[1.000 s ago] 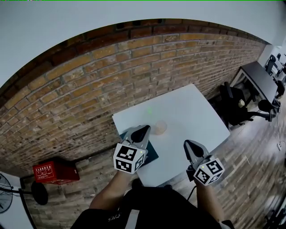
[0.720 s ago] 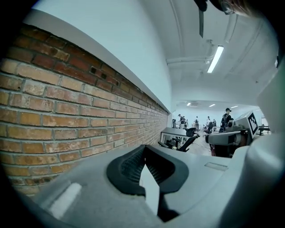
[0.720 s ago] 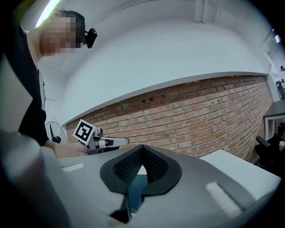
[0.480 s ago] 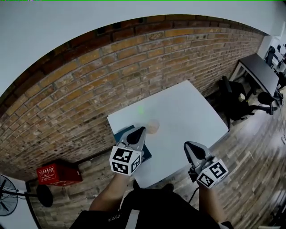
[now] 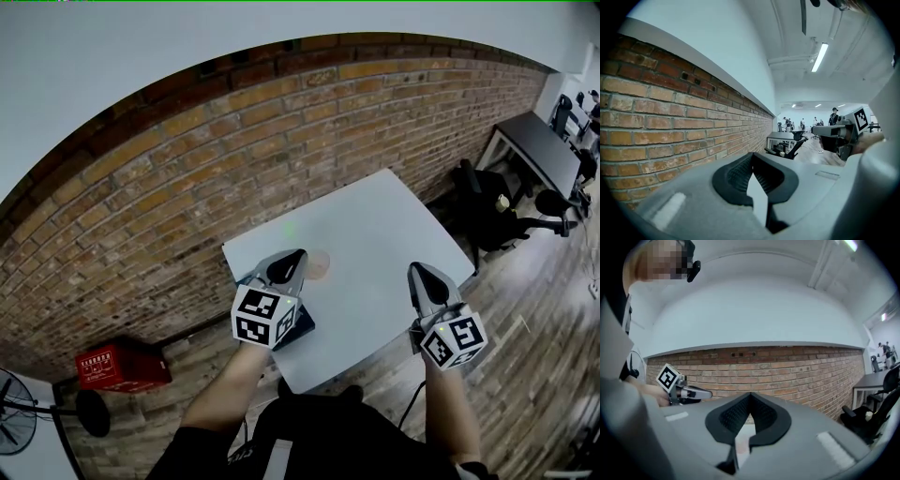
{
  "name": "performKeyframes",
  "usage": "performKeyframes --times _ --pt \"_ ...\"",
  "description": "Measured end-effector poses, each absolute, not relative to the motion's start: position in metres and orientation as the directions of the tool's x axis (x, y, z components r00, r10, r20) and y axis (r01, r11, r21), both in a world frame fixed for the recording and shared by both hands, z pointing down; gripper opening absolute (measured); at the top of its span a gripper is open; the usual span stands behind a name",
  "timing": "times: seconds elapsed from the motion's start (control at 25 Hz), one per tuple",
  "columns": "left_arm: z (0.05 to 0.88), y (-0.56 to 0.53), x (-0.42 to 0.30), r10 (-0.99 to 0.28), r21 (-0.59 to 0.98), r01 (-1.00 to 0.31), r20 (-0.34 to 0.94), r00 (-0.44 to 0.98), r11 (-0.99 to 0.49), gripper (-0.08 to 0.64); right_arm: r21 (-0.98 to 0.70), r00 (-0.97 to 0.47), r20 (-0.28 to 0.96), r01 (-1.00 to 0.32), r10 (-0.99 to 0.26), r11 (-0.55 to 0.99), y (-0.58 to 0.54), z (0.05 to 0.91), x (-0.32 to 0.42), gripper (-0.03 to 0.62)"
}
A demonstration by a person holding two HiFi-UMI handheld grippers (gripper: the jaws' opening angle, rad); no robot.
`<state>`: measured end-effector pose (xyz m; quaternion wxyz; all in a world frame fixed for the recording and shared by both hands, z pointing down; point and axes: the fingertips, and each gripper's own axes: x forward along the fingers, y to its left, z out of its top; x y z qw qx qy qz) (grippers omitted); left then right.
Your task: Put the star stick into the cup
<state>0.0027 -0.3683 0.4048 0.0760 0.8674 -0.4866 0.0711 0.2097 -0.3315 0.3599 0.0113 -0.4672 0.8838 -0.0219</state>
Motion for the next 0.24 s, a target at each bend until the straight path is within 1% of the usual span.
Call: performKeyframes --times 0.12,0.24 --pt "0.407 -0.374 -0.004 -0.86 0.065 -0.88 0.19 0.474 -0.471 0.006 -0.06 -0.508 -0.026 -0.859 -0.861 0.508 -0.337 0.357 0.219 -0.003" --pt "0.412 -0.374 -0.011 -0.882 0.058 -0.901 0.186 0.433 -0.43 0.006 -0.089 -0.497 -0.015 -0.864 -0.868 0.496 -0.338 0.369 0.221 -0.003"
